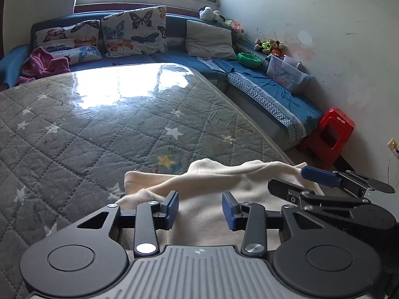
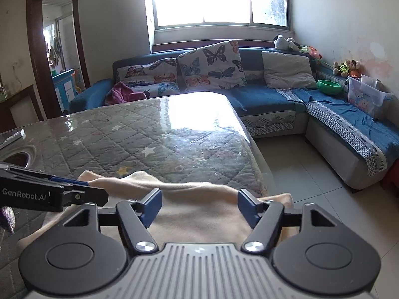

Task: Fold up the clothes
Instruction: 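Lower the folded shirt onto the table and open both grippers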

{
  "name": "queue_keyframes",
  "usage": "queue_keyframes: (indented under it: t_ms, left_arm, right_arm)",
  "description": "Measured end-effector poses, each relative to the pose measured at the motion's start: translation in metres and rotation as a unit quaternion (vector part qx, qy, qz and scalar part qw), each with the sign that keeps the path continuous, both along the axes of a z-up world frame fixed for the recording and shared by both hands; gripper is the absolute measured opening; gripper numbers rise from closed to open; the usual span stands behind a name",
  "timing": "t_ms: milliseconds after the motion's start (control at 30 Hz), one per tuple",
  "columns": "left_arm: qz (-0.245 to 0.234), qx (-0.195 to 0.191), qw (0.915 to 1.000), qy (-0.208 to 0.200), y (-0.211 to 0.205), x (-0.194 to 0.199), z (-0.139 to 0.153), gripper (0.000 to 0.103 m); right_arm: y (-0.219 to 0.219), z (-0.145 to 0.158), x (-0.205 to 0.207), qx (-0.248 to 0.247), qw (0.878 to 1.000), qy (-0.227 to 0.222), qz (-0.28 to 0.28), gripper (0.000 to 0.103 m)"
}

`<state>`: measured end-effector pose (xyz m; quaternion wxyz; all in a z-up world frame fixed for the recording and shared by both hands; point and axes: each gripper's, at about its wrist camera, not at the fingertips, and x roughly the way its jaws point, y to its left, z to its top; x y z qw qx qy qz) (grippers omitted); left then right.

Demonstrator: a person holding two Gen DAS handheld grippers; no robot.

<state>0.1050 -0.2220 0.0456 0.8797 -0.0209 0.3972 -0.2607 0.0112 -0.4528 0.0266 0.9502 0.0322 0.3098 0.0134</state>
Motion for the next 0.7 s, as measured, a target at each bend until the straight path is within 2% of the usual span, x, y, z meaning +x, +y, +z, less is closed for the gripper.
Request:
queue_keyframes:
  t_ms: [233,333,533,700]
  left_arm:
    - [0.001,0.001,0.9998,-0.019,0.012,-0.029,0.009,0.069]
    - [-0.001,0.000,0.9997,-0.025,0.016,-0.043,0.009,0.074]
    - [0.001,0.000,0.9994,-0.033,0.024,-0.063,0.009,0.087]
    - [0.003,0.000,0.9993,-0.036,0.031,-0.075,0.009,0.093]
  right_arm:
    - [0.010,0.005,-0.036,0.004,1.000,-0.005,-0.007,0.092]
    - [0.016,0.004,-0.050,0.004,1.000,-0.003,-0.008,0.099]
    - [0.026,0.010,-0.068,-0.009,1.000,-0.007,-0.008,0.103]
    - [0.030,0.011,-0.080,-0.010,1.000,-0.011,-0.017,0.103]
